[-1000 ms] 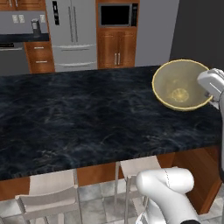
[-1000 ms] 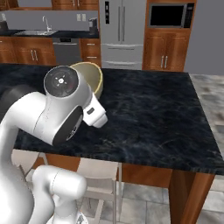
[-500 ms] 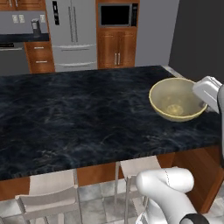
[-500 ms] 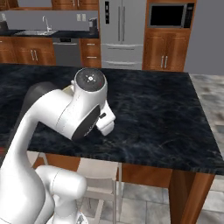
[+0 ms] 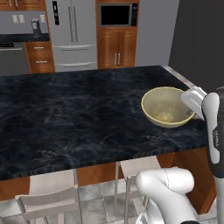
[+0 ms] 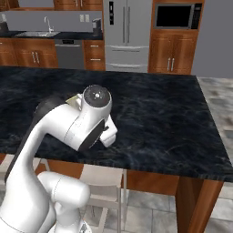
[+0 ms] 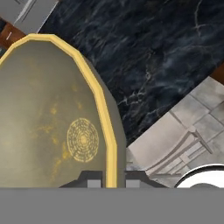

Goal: Pick up the bowls from the cabinet and place each bowl in front of a stool on the dining counter.

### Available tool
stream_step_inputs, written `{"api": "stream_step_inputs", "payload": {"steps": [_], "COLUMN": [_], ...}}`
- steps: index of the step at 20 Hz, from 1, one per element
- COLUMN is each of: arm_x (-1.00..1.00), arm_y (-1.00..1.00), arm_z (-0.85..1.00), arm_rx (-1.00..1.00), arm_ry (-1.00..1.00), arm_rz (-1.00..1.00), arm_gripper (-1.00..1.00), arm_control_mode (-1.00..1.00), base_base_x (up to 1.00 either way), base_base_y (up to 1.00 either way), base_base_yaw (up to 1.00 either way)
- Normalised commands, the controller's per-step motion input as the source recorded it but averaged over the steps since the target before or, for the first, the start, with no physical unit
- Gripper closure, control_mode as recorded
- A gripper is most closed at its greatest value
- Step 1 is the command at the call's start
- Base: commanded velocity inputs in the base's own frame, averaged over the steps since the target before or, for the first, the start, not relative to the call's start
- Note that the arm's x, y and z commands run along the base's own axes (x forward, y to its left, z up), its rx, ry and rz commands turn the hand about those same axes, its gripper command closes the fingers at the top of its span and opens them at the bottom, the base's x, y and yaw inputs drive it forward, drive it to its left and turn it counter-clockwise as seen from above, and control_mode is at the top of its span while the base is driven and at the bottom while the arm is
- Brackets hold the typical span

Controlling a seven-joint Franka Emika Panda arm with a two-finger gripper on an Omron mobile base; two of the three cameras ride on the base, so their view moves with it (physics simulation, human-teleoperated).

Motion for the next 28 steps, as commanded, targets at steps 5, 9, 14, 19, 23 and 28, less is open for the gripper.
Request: {"api": "stream_step_inputs", "payload": {"steps": [5,9,14,19,23,28], "arm_x": [0.29,0.23,0.24,0.26,0.33,0.24], "arm_y": [0.07,0.00,0.00,0.00,0.00,0.00], "arm_z": [-0.38,-0.28,-0.09,-0.07,-0.28,-0.44], "arm_rx": [0.15,0.15,0.12,0.00,0.00,0.00], "arm_ry": [0.13,0.16,0.21,0.01,0.00,-0.04], "arm_rz": [-0.02,0.00,0.00,-0.01,-0.04,-0.02], "arm_gripper": [1.00,1.00,1.00,1.00,1.00,1.00], "arm_control_mode": [-1.00,-1.00,-1.00,-1.00,-1.00,-1.00], "base_base_x": [0.00,0.00,0.00,0.00,0.00,0.00], "base_base_y": [0.00,0.00,0.00,0.00,0.00,0.00], "base_base_yaw": [0.00,0.00,0.00,0.00,0.00,0.00]}}
